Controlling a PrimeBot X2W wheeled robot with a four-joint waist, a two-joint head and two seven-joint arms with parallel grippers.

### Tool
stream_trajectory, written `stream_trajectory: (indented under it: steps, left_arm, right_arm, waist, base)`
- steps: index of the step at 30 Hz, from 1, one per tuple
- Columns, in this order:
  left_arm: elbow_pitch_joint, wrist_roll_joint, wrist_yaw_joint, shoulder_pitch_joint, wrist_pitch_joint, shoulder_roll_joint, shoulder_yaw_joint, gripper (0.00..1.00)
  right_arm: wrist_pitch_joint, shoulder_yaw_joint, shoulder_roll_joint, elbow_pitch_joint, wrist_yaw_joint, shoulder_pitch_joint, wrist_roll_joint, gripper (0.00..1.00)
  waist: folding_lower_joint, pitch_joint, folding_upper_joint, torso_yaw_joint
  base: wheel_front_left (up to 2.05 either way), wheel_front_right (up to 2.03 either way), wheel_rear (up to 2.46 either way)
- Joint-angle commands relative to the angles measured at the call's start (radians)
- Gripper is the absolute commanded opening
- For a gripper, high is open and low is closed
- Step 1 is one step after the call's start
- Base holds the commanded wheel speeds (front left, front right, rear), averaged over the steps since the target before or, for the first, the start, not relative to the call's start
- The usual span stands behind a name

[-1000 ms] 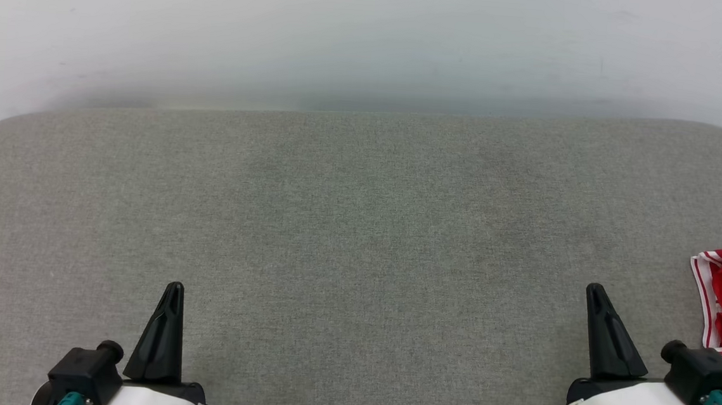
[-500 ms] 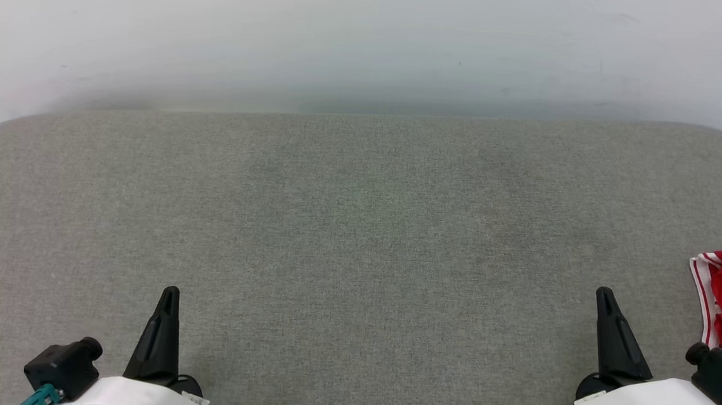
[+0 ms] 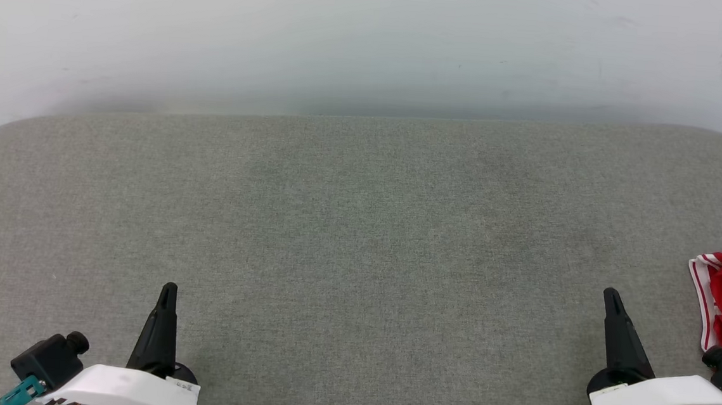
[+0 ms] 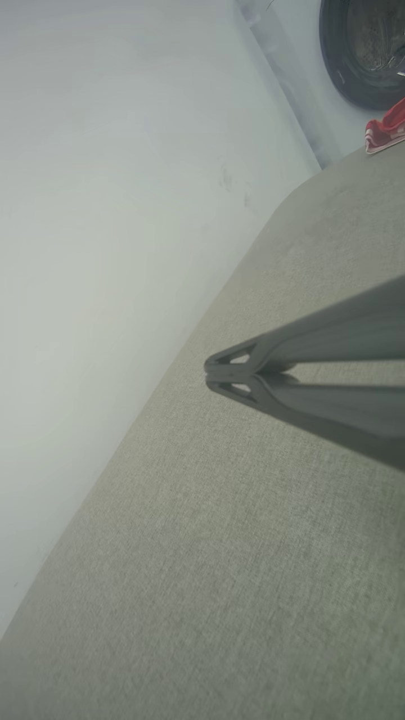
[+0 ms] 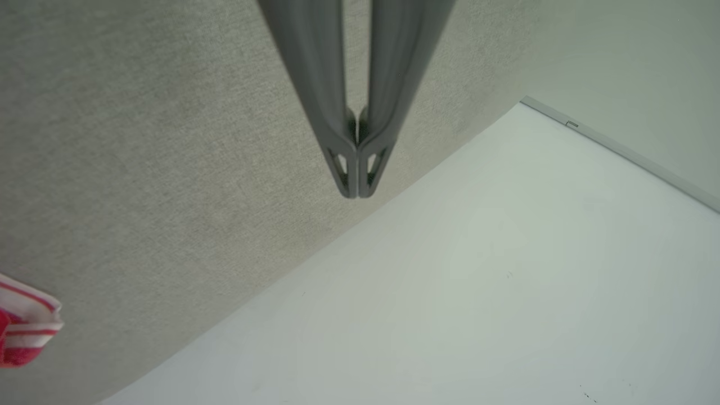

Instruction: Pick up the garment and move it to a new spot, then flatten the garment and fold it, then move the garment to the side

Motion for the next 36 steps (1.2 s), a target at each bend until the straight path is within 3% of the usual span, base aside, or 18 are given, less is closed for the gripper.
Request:
stream_trajectory:
  steps: [1, 36]
  left_arm:
    - [-0.006, -0.033, -0.001, -0.028, 0.005, 0.008, 0.001, 0.0]
    - [0.066, -0.451, -0.002, -0.084, 0.108, 0.011, 0.019, 0.0]
  right_arm:
    - [0.005, -0.004, -0.01, -0.009, 0.0, -0.028, 0.033, 0.0]
    - [0.106, -0.037, -0.014, 0.016, 0.0, -0.052, 0.446, 0.0]
  waist:
    - [0.0, 0.0, 0.0, 0.0]
    - [0.0, -0.015, 0.0, 0.001]
  base:
    - [0.0, 0.0, 0.0]
    - [0.0, 0.0, 0.0]
